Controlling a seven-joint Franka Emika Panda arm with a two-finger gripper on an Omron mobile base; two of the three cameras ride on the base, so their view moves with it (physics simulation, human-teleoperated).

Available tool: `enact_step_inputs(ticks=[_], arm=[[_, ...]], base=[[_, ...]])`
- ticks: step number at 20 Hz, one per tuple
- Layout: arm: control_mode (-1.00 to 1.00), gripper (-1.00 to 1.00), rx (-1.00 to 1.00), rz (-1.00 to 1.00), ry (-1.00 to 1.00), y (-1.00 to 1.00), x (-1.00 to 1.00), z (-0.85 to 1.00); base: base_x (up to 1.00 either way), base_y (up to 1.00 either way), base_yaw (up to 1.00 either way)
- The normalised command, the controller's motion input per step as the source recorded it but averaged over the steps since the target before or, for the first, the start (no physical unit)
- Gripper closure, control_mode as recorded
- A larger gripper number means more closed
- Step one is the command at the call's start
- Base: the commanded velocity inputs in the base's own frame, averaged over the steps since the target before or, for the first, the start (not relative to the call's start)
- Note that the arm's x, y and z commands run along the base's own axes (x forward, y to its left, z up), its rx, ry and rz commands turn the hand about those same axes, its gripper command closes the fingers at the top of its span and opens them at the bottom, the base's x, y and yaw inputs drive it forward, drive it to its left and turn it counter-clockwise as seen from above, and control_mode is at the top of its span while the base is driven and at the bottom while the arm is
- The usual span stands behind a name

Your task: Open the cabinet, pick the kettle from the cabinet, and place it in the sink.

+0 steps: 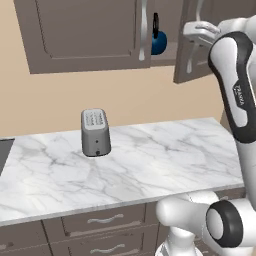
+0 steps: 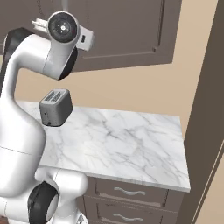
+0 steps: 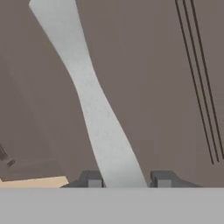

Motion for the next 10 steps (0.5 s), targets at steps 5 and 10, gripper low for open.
enact_step_inputs(ticks=[5,10], arm=[[-1.00,1.00,0.01,0.14,0.00,-0.10,-0.54,-0.01],[-1.00,1.00,0.00,0.15,0.00,-0.13,-0.51,-0.04]], base=[[0.00,0.00,0.00],[0.00,0.00,0.00]])
